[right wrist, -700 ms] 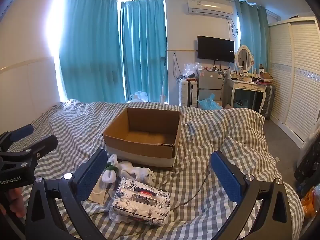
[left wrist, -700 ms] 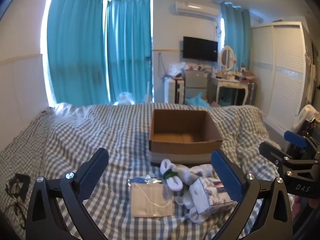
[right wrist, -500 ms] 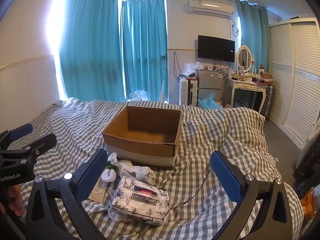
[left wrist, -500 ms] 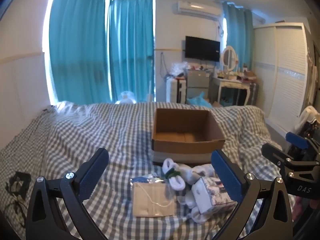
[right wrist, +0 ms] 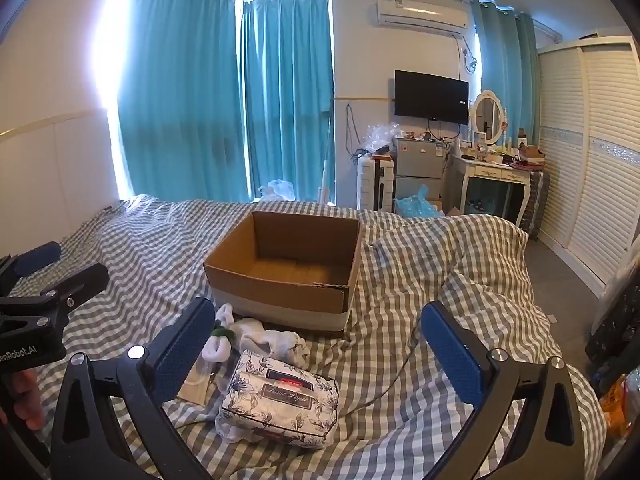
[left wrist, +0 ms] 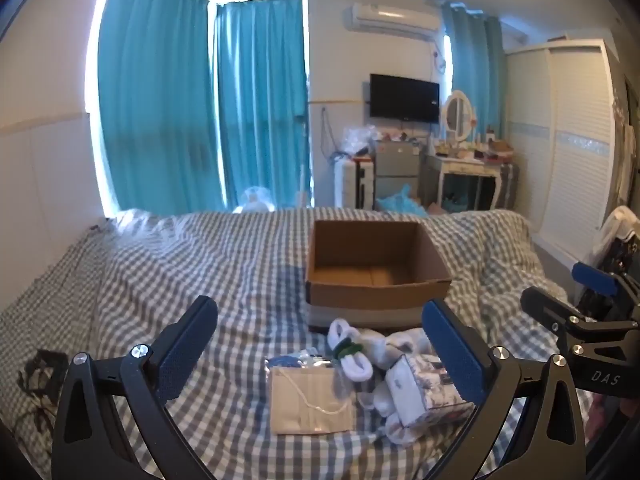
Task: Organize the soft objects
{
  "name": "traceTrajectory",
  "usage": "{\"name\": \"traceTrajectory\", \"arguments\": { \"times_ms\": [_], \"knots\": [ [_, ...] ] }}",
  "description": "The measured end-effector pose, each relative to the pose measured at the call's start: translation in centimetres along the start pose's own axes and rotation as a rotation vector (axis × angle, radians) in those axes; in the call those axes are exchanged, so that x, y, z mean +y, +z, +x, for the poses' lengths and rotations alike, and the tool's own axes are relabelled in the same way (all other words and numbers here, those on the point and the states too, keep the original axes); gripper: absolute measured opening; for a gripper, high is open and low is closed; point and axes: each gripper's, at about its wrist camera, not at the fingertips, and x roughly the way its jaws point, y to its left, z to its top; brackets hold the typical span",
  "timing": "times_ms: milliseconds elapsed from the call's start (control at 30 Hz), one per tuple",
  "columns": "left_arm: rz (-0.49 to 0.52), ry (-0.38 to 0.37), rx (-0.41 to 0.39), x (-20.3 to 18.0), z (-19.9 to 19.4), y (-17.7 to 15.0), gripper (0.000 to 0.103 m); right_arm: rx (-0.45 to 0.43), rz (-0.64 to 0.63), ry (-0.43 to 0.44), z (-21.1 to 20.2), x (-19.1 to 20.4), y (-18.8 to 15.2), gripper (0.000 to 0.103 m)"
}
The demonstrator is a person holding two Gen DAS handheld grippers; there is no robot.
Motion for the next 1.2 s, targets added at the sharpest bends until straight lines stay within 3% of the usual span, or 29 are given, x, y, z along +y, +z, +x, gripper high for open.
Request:
{"name": "traceTrajectory", "arguments": {
  "times_ms": [1200],
  "knots": [
    [0.009,0.003,-0.010,-0.14,-0.53,0.05,0.103,0.001,-0.008,-0.002,-0.14,0.02,-0.45,0.103]
  ]
}}
